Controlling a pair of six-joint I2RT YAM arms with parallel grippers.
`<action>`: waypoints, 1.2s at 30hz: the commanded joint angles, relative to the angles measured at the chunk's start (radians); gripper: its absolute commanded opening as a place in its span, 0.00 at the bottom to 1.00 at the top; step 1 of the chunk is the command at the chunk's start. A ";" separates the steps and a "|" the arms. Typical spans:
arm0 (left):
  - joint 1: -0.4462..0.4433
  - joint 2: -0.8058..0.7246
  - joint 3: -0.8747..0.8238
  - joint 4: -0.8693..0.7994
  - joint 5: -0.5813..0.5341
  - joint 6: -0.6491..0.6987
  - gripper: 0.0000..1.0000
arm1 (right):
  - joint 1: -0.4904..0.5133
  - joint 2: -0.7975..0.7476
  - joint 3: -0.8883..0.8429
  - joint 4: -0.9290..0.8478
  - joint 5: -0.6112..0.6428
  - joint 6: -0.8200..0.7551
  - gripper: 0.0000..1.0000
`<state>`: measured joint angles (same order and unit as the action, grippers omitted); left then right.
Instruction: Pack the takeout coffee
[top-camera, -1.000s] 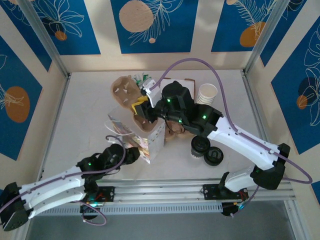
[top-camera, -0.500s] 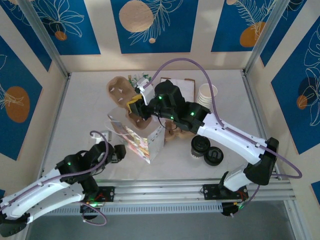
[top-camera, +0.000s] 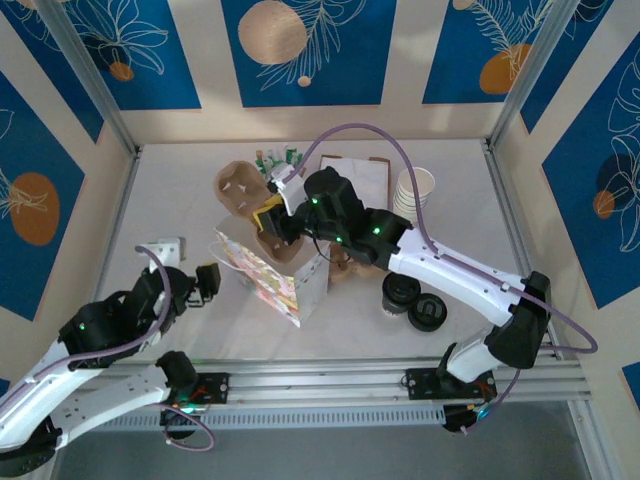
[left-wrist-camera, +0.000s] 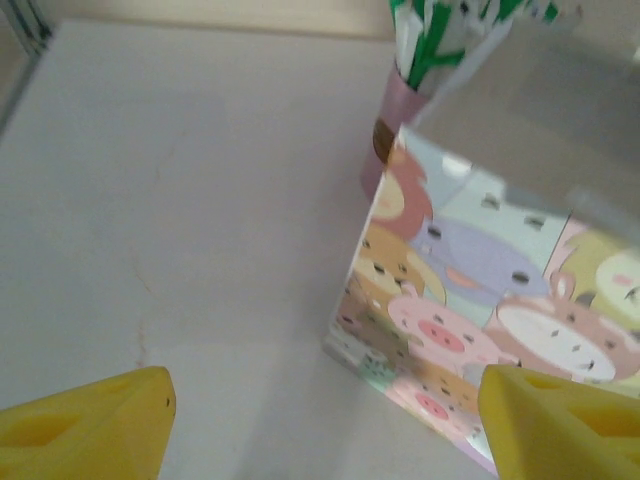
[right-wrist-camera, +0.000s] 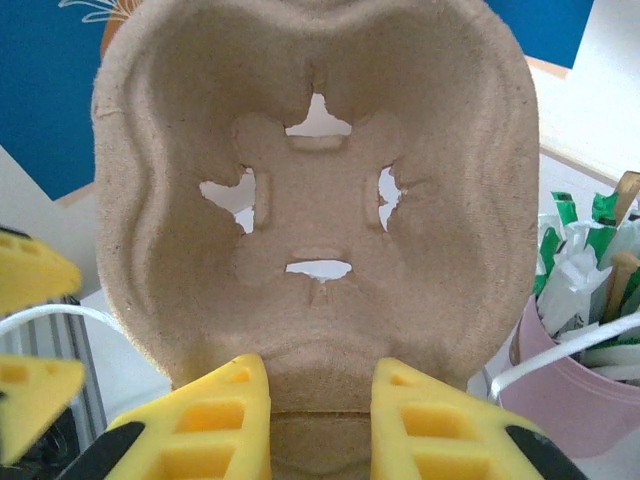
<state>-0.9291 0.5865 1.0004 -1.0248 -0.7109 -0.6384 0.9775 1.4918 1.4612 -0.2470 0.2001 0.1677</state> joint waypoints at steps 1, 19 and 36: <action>0.016 0.018 0.076 -0.007 -0.111 0.121 0.78 | 0.006 0.008 -0.014 0.020 0.021 -0.004 0.04; 0.546 0.260 0.263 0.217 0.576 0.286 0.77 | 0.036 -0.004 -0.024 -0.068 0.093 -0.018 0.04; 0.831 0.400 0.254 0.275 1.002 0.344 0.75 | 0.057 0.003 0.032 -0.169 0.126 -0.005 0.03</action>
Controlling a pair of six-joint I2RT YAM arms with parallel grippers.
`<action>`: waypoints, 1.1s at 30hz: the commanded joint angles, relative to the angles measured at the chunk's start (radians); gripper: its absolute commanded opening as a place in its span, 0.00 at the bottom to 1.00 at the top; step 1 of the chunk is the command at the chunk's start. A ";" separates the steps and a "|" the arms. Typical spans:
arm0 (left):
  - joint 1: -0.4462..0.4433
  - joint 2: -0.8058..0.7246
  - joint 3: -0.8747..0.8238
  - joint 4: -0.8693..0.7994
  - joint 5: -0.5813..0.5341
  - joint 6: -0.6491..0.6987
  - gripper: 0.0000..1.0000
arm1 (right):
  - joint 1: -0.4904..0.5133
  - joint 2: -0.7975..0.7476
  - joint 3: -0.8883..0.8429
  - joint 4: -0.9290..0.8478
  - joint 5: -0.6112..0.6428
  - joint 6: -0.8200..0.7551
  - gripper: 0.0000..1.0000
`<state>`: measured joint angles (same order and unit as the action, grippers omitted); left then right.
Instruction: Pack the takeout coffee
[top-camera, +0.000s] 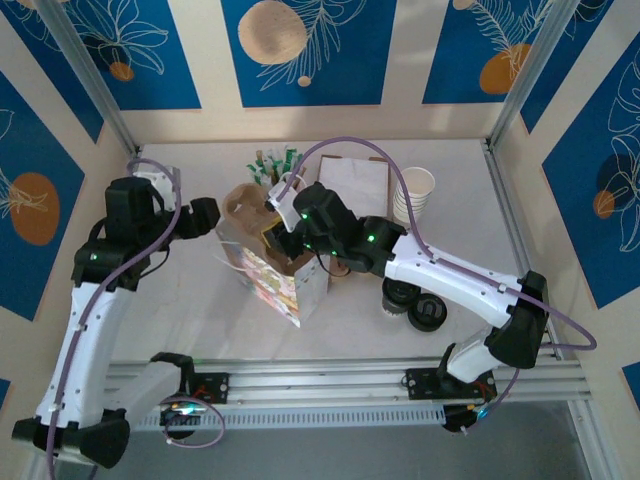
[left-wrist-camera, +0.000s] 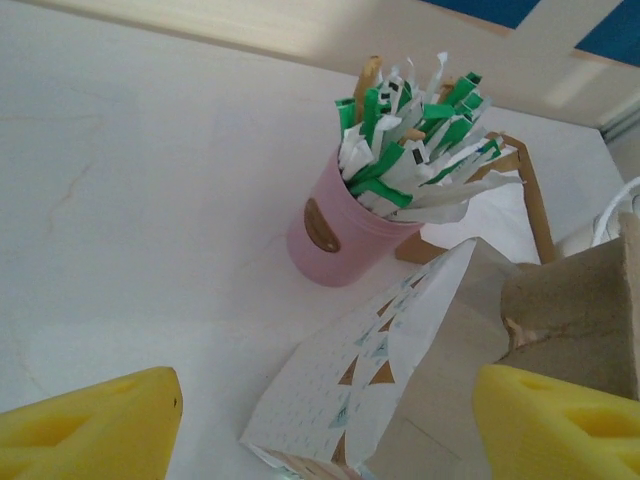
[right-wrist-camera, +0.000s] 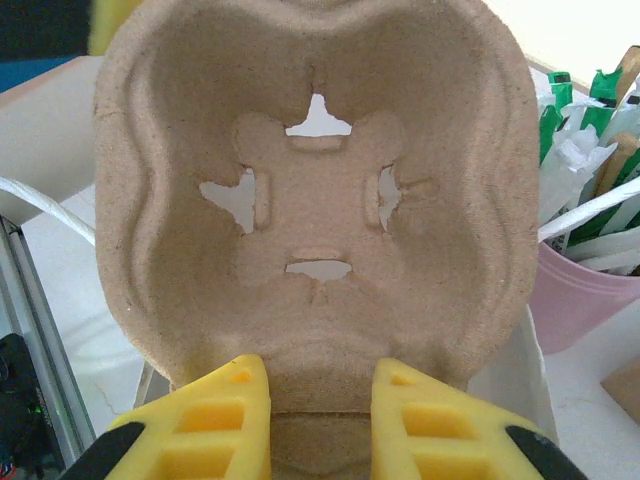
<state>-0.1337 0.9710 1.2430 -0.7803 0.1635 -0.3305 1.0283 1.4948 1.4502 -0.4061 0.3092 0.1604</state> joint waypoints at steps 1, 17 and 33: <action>0.054 0.027 0.007 0.032 0.150 0.040 0.75 | 0.007 0.000 0.045 -0.011 0.016 0.004 0.03; 0.128 0.074 -0.092 0.162 0.336 0.026 0.70 | 0.008 0.038 0.108 -0.098 0.039 0.037 0.04; 0.140 0.089 -0.171 0.224 0.270 0.016 0.71 | 0.038 0.125 0.211 -0.235 0.073 0.015 0.04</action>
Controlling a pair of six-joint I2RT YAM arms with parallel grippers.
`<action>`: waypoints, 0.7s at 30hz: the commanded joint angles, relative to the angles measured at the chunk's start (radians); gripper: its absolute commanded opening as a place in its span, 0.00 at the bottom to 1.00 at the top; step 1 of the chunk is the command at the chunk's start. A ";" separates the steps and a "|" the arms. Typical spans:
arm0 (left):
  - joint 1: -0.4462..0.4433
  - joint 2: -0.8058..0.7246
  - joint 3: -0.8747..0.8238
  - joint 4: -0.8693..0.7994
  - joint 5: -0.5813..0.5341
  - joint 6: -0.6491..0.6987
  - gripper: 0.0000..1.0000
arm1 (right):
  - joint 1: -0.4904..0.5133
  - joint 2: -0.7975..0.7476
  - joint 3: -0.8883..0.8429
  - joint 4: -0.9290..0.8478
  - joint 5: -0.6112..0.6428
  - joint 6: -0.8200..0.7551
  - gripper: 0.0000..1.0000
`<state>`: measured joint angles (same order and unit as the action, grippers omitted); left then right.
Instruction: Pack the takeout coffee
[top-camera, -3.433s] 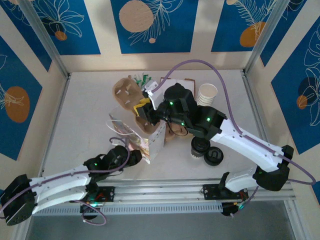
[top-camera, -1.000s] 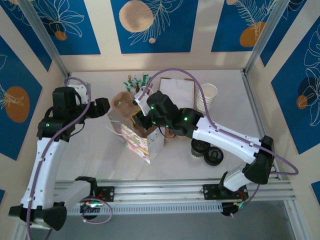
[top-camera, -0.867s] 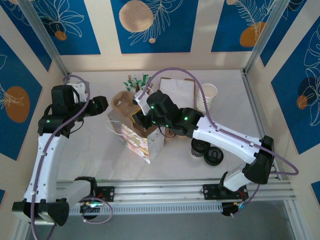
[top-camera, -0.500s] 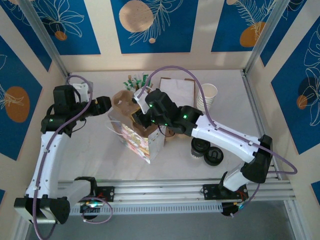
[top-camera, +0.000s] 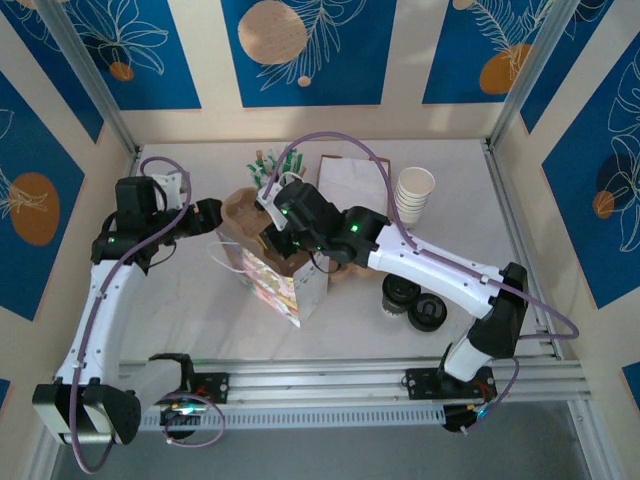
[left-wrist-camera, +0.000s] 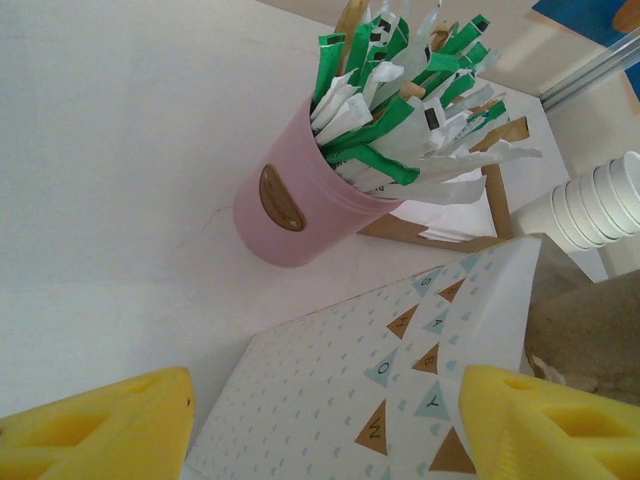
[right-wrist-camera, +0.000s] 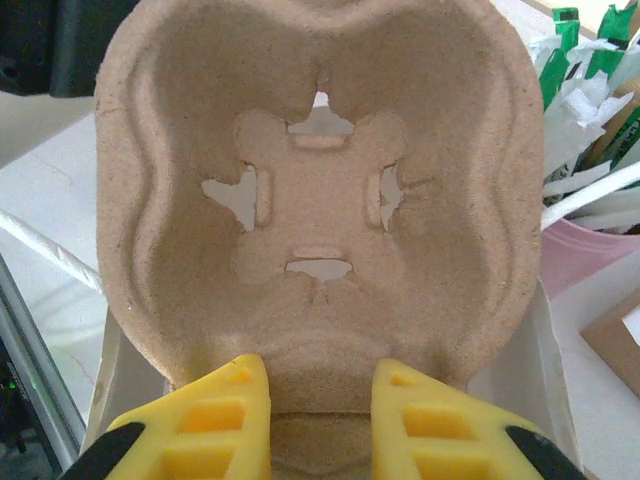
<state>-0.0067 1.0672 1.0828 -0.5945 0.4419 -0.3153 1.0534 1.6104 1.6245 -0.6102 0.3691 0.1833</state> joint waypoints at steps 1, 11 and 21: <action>0.013 -0.007 -0.012 0.035 -0.018 0.002 0.71 | 0.015 0.011 0.039 -0.035 0.016 -0.008 0.04; 0.014 -0.012 -0.023 0.035 -0.062 0.004 0.70 | 0.026 0.043 0.071 -0.097 0.044 -0.019 0.04; 0.014 -0.016 -0.038 0.046 -0.081 0.007 0.70 | 0.035 0.075 0.102 -0.149 0.053 -0.021 0.04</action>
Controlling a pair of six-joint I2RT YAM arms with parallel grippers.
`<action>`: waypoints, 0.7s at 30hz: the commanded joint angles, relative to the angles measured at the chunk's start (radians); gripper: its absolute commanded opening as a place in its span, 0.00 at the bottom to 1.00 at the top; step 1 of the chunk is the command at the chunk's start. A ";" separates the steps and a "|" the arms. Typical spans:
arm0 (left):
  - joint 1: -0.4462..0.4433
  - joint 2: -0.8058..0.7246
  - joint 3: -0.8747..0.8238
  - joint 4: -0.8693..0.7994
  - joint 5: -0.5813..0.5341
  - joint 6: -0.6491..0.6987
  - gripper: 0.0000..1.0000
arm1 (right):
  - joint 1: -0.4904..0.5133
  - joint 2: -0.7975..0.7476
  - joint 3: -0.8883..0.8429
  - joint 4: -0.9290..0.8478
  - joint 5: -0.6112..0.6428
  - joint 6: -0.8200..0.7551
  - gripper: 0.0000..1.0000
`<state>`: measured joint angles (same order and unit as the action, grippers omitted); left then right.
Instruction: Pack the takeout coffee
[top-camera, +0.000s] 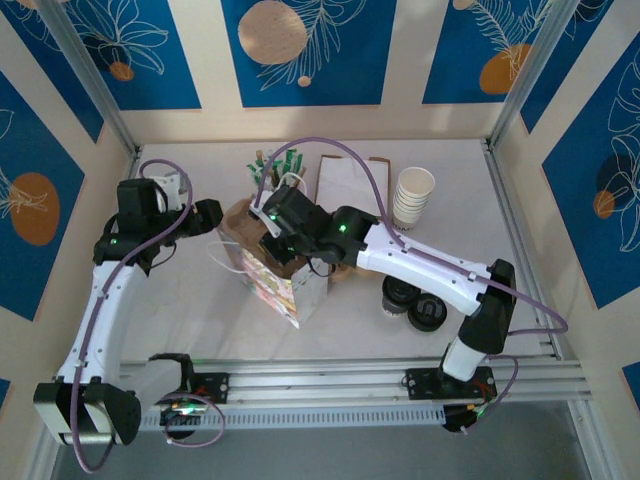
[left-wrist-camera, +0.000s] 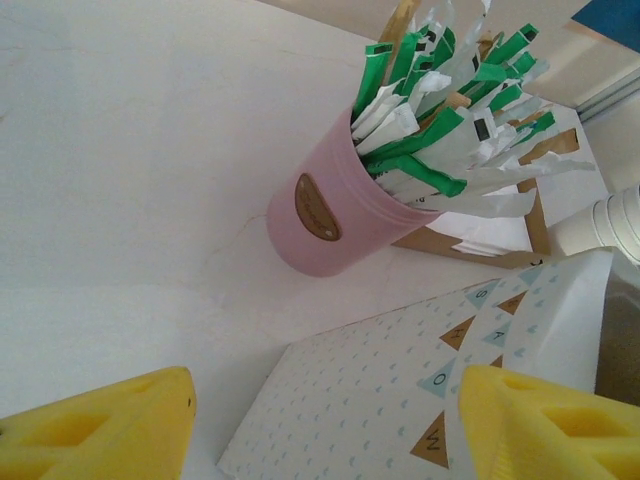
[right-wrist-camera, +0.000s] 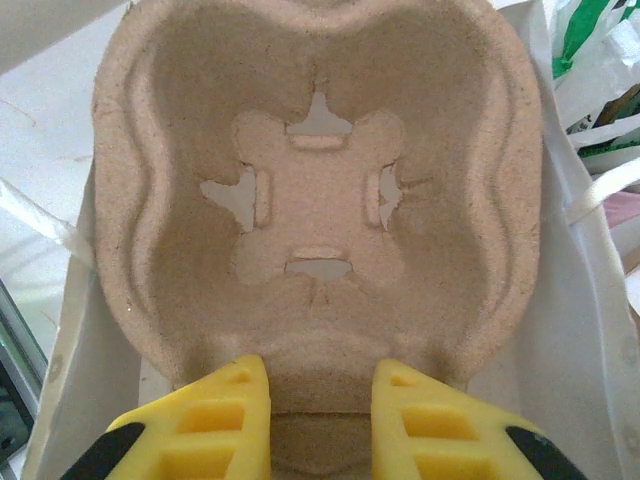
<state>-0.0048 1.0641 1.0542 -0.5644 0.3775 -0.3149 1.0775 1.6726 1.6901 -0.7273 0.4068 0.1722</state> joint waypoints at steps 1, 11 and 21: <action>0.012 -0.015 -0.012 0.019 -0.019 0.005 0.70 | 0.012 0.019 0.041 -0.044 0.021 -0.008 0.03; 0.012 -0.001 -0.028 0.023 -0.016 0.007 0.70 | 0.030 0.046 0.043 -0.104 0.046 0.006 0.03; 0.013 -0.004 -0.039 0.028 -0.021 0.007 0.70 | 0.029 0.050 0.035 -0.091 0.062 0.014 0.03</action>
<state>-0.0044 1.0626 1.0302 -0.5591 0.3614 -0.3149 1.1004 1.7134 1.7092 -0.8017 0.4515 0.1749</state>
